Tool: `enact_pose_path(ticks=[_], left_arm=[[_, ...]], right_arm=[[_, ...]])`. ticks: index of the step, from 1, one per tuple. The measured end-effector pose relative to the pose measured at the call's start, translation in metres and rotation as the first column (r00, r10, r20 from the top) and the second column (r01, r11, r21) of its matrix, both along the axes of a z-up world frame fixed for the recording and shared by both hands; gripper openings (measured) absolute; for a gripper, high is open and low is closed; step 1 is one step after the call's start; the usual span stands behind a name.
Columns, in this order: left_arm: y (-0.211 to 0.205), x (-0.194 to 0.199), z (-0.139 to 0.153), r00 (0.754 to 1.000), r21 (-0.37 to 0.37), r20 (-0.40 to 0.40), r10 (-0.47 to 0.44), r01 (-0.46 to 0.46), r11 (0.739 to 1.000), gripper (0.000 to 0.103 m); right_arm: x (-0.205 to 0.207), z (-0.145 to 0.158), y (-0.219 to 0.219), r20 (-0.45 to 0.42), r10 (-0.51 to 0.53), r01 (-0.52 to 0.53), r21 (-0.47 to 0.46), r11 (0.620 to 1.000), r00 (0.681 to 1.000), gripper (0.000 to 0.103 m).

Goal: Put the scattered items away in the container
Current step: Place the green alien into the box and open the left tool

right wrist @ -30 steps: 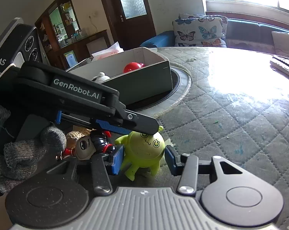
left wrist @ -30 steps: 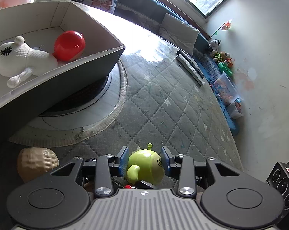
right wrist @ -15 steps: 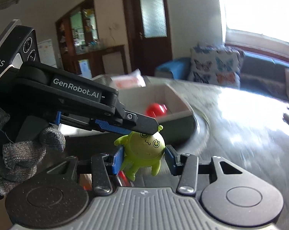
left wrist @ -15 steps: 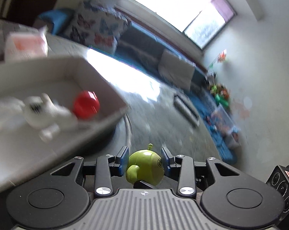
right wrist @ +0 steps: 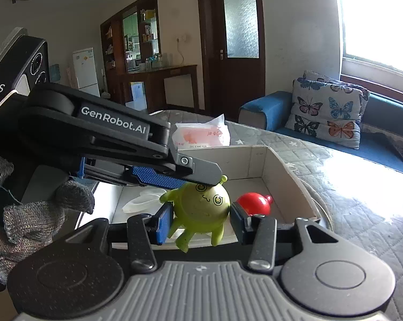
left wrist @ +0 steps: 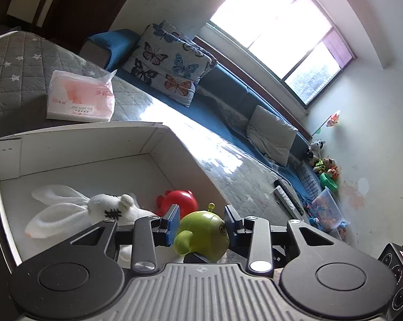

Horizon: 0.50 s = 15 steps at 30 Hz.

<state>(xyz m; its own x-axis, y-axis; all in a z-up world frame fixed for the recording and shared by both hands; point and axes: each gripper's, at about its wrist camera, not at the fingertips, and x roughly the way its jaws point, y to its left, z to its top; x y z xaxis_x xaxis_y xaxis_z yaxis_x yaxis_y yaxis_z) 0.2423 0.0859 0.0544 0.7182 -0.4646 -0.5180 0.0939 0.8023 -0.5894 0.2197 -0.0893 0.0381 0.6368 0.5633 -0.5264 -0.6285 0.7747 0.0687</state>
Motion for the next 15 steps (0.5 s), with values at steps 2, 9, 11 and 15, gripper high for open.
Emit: enact_pose_path(ticks=[2, 9, 11, 15], left_arm=[[0.003, 0.004, -0.003, 1.000, 0.000, -0.006, 0.004, -0.004, 1.000, 0.039], [0.009, 0.020, -0.016, 0.999, -0.006, -0.026, 0.025, -0.025, 1.000, 0.039], [0.010, 0.024, -0.019, 0.999, -0.004, -0.031, 0.029, -0.029, 1.000, 0.039], [0.010, 0.030, -0.027, 0.999, 0.002, -0.043, 0.031, -0.031, 1.000, 0.039]], right_arm=[[0.005, -0.004, 0.005, -0.006, 0.003, -0.004, -0.009, 1.000, 1.000, 0.046], [0.023, -0.015, 0.013, -0.033, 0.000, 0.000, -0.003, 1.000, 0.999, 0.046], [0.028, -0.018, 0.015, -0.037, -0.001, 0.001, -0.010, 1.000, 0.999, 0.046], [0.033, -0.024, 0.017, -0.050, -0.002, 0.001, -0.016, 1.000, 0.999, 0.046]])
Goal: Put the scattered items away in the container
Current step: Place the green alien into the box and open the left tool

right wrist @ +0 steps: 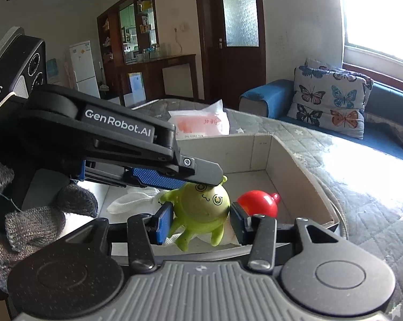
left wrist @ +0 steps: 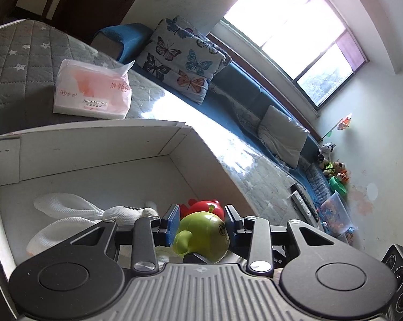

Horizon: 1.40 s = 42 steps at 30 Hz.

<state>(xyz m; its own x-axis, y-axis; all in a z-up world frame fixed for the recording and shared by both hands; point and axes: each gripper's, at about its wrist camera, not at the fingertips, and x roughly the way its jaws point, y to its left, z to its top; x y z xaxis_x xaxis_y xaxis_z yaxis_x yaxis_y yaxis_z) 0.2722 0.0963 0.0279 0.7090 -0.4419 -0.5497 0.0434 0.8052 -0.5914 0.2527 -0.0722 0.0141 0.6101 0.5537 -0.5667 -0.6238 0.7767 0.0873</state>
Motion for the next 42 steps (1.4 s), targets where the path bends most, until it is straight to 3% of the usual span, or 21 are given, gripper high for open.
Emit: enact_pose_path(ticks=[8, 19, 31, 33, 42], left_arm=[[-0.003, 0.004, -0.014, 1.000, 0.018, -0.016, -0.006, 0.007, 1.000, 0.039], [-0.018, -0.009, -0.009, 1.000, 0.095, 0.005, -0.028, 0.028, 0.995, 0.039], [-0.016, -0.019, -0.002, 0.999, 0.074, 0.015, -0.032, 0.031, 0.997, 0.039], [-0.016, -0.023, 0.000, 0.999, 0.080, 0.022, -0.037, 0.036, 0.996, 0.039], [-0.022, -0.057, 0.015, 0.998, 0.109, 0.054, -0.043, 0.037, 0.993, 0.039]], right_arm=[[0.006, -0.013, 0.003, -0.026, -0.003, 0.002, -0.031, 1.000, 1.000, 0.047], [-0.002, -0.013, 0.004, -0.010, -0.006, 0.005, -0.050, 0.999, 1.000, 0.049], [-0.013, -0.003, -0.006, -0.001, -0.021, 0.021, -0.026, 0.999, 1.000, 0.051], [-0.019, 0.001, -0.010, 0.008, -0.024, 0.025, -0.021, 0.999, 1.000, 0.059], [-0.057, 0.013, -0.039, 0.032, -0.044, 0.044, -0.003, 0.999, 0.999, 0.068]])
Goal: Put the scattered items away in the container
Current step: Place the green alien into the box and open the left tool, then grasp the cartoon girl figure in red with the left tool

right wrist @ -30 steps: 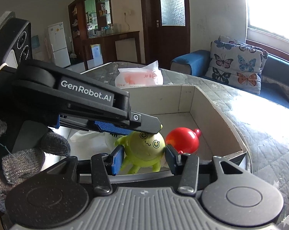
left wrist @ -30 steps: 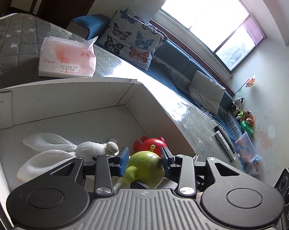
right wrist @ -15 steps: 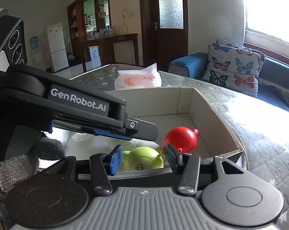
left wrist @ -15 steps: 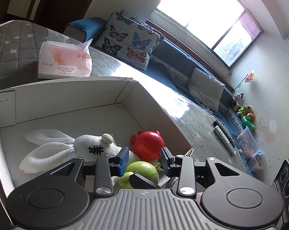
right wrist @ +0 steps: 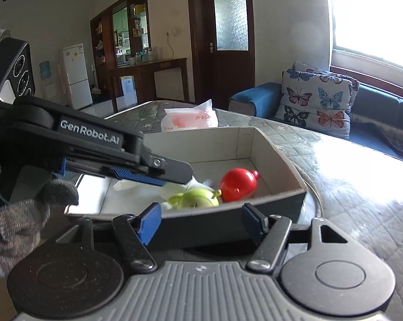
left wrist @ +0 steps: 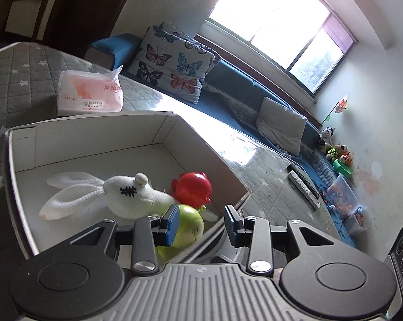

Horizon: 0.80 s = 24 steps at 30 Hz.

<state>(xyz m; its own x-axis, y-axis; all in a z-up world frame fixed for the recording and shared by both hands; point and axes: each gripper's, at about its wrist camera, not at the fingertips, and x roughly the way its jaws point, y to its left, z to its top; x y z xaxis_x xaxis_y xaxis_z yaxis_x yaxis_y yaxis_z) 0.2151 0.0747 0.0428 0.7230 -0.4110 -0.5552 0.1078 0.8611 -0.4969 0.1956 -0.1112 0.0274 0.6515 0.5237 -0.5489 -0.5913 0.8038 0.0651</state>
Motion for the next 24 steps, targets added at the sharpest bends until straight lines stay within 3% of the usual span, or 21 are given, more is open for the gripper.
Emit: enact_pose_path(ticks=[3, 7, 12, 24], left_arm=[[-0.001, -0.014, 0.003, 1.000, 0.001, 0.007, -0.006, 0.006, 1.000, 0.039], [-0.006, -0.032, 0.005, 1.000, 0.016, 0.011, -0.014, 0.014, 1.000, 0.039], [-0.011, -0.055, 0.004, 0.999, 0.025, 0.010, -0.035, 0.035, 0.999, 0.039], [-0.023, -0.103, -0.024, 0.993, 0.048, -0.079, -0.091, 0.095, 0.994, 0.039]], right_arm=[[-0.015, 0.002, -0.011, 0.003, -0.002, 0.002, 0.005, 1.000, 1.000, 0.078], [-0.034, 0.004, -0.024, 0.007, -0.002, 0.002, 0.006, 1.000, 1.000, 0.078], [-0.060, 0.001, -0.036, -0.005, 0.001, -0.001, 0.009, 1.000, 1.000, 0.086], [-0.099, -0.026, -0.048, -0.078, 0.019, -0.019, 0.000, 1.000, 0.997, 0.092]])
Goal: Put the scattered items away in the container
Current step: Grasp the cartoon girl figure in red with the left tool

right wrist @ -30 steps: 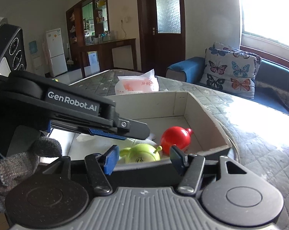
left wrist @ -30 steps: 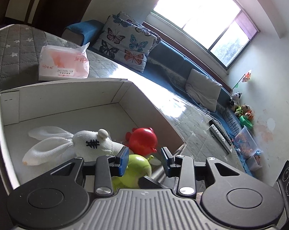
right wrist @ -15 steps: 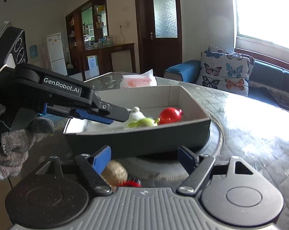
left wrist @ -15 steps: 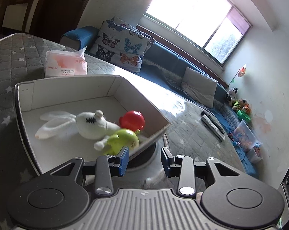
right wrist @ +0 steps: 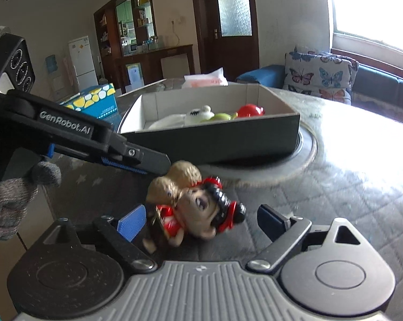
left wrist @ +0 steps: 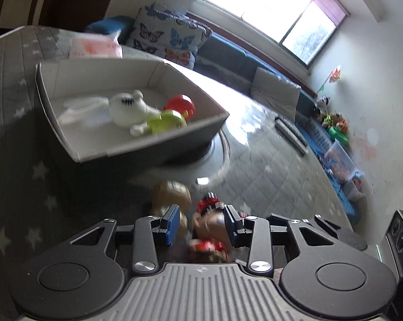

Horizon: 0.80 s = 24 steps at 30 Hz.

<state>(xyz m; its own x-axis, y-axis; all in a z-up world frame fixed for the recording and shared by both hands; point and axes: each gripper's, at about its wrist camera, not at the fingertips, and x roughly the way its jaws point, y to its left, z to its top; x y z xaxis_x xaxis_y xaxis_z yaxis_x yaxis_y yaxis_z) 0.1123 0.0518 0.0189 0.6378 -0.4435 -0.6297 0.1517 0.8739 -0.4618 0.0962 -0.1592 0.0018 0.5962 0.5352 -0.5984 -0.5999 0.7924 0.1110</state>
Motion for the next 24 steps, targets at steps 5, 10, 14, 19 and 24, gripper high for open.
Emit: enact_pose_path(ticks=[5, 10, 14, 19, 24], left_arm=[[-0.006, -0.008, -0.007, 1.000, -0.002, -0.020, -0.023, 0.023, 1.000, 0.039], [-0.009, -0.007, -0.014, 0.998, -0.025, -0.060, -0.032, 0.031, 0.999, 0.039], [-0.012, -0.007, -0.017, 0.997, -0.024, -0.072, -0.037, 0.036, 0.999, 0.039], [-0.013, -0.006, -0.024, 0.994, -0.037, -0.108, -0.031, 0.027, 0.999, 0.039], [-0.014, -0.007, -0.022, 0.992, -0.061, -0.119, -0.041, 0.034, 0.998, 0.039]], right_arm=[[-0.007, -0.006, 0.001, -0.017, 0.016, -0.016, 0.005, 1.000, 1.000, 0.096], [-0.009, -0.013, 0.004, -0.028, 0.018, -0.018, -0.001, 1.000, 0.999, 0.096], [-0.009, -0.018, 0.004, -0.041, 0.015, -0.015, -0.007, 1.000, 0.999, 0.096], [-0.009, -0.021, 0.005, -0.050, 0.009, -0.010, -0.008, 1.000, 0.999, 0.096], [-0.006, -0.022, 0.002, -0.053, -0.007, 0.007, -0.003, 1.000, 0.999, 0.096]])
